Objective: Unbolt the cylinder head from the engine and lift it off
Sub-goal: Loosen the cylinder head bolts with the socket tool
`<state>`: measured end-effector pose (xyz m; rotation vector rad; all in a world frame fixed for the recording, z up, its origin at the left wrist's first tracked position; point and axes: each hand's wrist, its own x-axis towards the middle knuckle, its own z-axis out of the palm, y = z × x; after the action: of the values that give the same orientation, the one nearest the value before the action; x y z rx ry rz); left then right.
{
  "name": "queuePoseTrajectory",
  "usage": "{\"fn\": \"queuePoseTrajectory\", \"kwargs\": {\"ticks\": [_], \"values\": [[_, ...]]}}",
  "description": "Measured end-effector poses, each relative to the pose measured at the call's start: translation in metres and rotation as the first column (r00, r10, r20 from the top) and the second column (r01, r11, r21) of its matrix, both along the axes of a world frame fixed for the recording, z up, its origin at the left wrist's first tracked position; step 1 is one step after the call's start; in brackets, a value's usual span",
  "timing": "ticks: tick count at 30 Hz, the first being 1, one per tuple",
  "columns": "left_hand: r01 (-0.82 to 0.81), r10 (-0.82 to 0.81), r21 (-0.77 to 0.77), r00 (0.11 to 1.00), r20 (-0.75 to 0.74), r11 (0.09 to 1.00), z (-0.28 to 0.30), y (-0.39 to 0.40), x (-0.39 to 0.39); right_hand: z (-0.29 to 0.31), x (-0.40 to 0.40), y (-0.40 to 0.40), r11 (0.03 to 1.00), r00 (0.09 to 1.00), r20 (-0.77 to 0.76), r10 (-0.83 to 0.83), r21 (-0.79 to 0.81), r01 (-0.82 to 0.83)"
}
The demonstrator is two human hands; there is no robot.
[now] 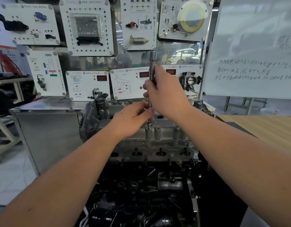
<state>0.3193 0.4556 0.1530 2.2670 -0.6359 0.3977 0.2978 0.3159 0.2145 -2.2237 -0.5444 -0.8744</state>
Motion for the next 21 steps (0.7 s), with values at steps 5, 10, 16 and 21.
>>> {"fn": "queuePoseTrajectory", "kwargs": {"ticks": [5,10,16,21], "values": [[0.022,-0.022,0.005,1.0,0.012,1.0,0.0004,0.0036,0.0035,-0.0004,-0.0028,0.0027,1.0,0.999,-0.033,0.009,-0.014,-0.01],[0.03,-0.031,-0.103,1.0,-0.005,0.994,0.0016,0.0012,-0.0011,-0.0015,-0.004,0.0052,1.0,1.0,0.018,0.011,0.01,-0.011],[-0.008,0.008,-0.055,1.0,-0.006,0.998,-0.0015,0.0017,0.0027,0.0052,-0.0041,0.0014,1.0,0.999,0.031,-0.012,0.028,0.011],[0.041,-0.043,-0.03,0.998,-0.042,0.999,0.0007,0.006,0.0044,0.0052,-0.0048,0.0035,1.0,1.0,-0.019,0.011,0.013,-0.011]]}}
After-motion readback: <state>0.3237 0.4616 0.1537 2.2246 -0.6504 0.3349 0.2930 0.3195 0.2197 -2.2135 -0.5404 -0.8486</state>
